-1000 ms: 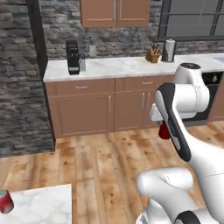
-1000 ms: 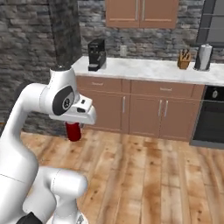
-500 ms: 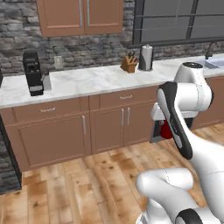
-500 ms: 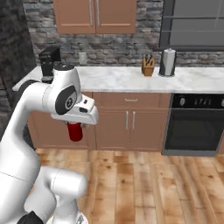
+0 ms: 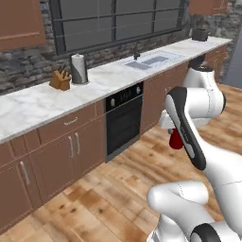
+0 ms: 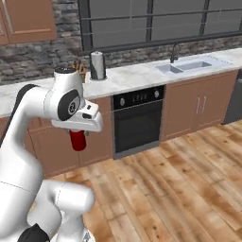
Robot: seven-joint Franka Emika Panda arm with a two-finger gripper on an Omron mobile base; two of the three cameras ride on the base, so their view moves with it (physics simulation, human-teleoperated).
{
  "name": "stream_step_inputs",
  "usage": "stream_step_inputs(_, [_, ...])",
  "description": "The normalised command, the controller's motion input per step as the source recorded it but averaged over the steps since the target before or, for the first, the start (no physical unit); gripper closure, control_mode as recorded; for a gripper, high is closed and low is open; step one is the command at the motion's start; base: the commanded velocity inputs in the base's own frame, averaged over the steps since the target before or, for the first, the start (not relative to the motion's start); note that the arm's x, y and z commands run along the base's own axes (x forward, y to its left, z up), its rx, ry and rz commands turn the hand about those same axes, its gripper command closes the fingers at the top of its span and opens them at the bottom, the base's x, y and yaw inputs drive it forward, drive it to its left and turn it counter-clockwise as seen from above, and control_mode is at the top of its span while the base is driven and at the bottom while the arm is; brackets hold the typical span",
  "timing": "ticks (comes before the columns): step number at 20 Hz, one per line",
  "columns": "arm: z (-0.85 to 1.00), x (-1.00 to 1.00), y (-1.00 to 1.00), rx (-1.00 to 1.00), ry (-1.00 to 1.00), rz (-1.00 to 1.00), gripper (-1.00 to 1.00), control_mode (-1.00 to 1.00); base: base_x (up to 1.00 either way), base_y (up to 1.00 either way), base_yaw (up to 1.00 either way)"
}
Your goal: Four empty soda cans are scattered around the kitchen. Gather all the cans and cluster them next to the stove for recycling.
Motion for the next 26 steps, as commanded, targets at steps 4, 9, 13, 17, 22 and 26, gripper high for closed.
stream_step_inputs(4, [0.00, 0.00, 0.00, 0.00, 0.00, 0.00, 1.00, 1.00, 0.48, 0.05, -0.75])
stream_step_inputs(9, [0.00, 0.00, 0.00, 0.00, 0.00, 0.00, 1.00, 1.00, 0.69, 0.07, -0.68])
stream_step_inputs(13, [0.00, 0.00, 0.00, 0.00, 0.00, 0.00, 1.00, 1.00, 0.96, 0.43, -0.55])
stream_step_inputs(17, [0.00, 0.00, 0.00, 0.00, 0.00, 0.00, 1.00, 1.00, 1.00, 0.70, -0.38])
stream_step_inputs(22, [0.00, 0.00, 0.00, 0.00, 0.00, 0.00, 1.00, 1.00, 1.00, 0.57, -0.44])
stream_step_inputs(26, [0.00, 0.00, 0.00, 0.00, 0.00, 0.00, 1.00, 1.00, 1.00, 0.31, -0.50])
